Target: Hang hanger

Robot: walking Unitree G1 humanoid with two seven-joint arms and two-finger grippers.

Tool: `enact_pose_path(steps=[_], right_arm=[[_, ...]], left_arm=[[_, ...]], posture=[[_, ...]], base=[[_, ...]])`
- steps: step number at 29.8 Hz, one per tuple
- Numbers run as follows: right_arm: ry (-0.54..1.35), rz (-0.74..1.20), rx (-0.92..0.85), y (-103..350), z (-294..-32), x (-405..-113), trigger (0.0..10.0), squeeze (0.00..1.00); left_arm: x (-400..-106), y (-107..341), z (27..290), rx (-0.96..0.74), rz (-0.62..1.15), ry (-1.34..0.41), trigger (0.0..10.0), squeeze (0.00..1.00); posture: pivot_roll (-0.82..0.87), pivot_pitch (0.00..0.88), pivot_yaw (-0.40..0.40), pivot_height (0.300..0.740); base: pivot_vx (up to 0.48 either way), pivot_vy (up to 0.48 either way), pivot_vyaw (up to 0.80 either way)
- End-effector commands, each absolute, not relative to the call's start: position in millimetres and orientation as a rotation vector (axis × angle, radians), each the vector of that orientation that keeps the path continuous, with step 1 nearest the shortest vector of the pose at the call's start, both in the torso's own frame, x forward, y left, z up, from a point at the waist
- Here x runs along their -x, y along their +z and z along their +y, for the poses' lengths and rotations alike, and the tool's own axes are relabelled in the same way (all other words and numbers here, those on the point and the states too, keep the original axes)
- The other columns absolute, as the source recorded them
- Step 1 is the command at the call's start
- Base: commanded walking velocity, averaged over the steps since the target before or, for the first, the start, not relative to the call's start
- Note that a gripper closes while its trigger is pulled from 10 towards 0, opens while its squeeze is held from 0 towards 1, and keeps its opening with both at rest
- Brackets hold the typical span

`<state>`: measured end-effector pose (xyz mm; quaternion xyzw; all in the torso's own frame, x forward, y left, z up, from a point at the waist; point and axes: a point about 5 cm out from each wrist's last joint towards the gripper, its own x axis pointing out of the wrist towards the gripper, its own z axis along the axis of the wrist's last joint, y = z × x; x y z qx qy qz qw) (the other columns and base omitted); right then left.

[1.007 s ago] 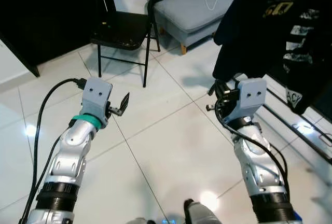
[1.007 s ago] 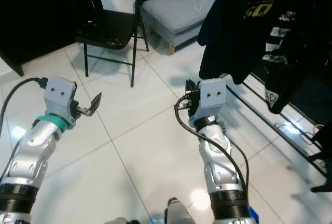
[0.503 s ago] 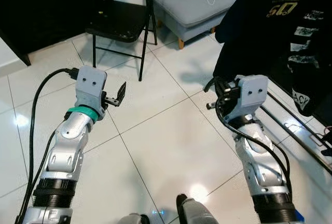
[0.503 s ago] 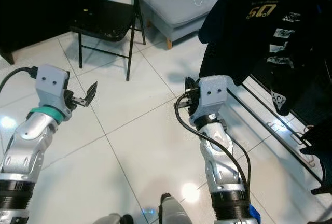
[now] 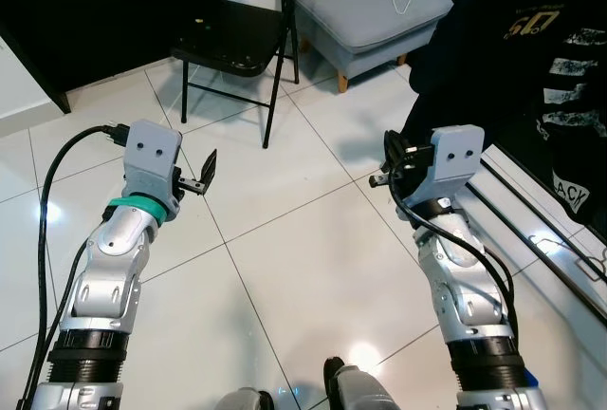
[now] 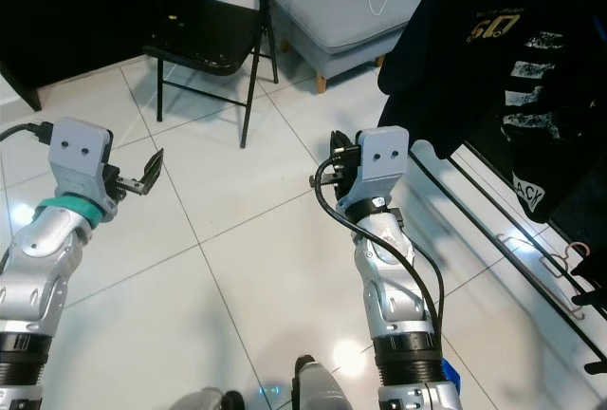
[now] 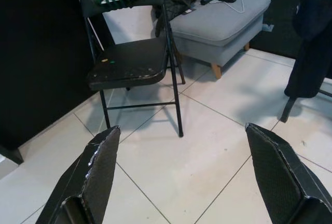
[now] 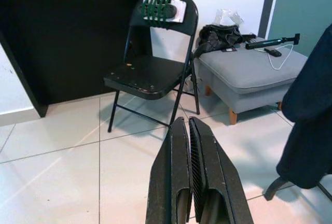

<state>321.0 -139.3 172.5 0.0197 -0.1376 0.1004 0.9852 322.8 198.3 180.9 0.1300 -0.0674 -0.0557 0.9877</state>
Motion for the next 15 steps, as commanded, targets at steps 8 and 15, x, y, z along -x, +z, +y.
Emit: enact_pose_path(steps=[8, 15], right_arm=[[0.181, -0.268, -0.055, 166.0, -139.1, -323.8, 10.0, 0.0], [0.191, -0.273, -0.069, 164.7, -131.6, -326.5, 10.0, 0.0]], left_arm=[[-321.7, 179.7, 202.8, -0.279, -0.108, -0.108, 10.0, 0.0], [-321.3, 185.0, 210.5, -0.306, -0.111, -0.105, 10.0, 0.0]], posture=[[0.02, 0.096, 0.074, 0.74], [0.05, 0.096, 0.091, 0.74]], base=[[0.0, 0.0, 0.0], [0.0, 0.0, 0.0]])
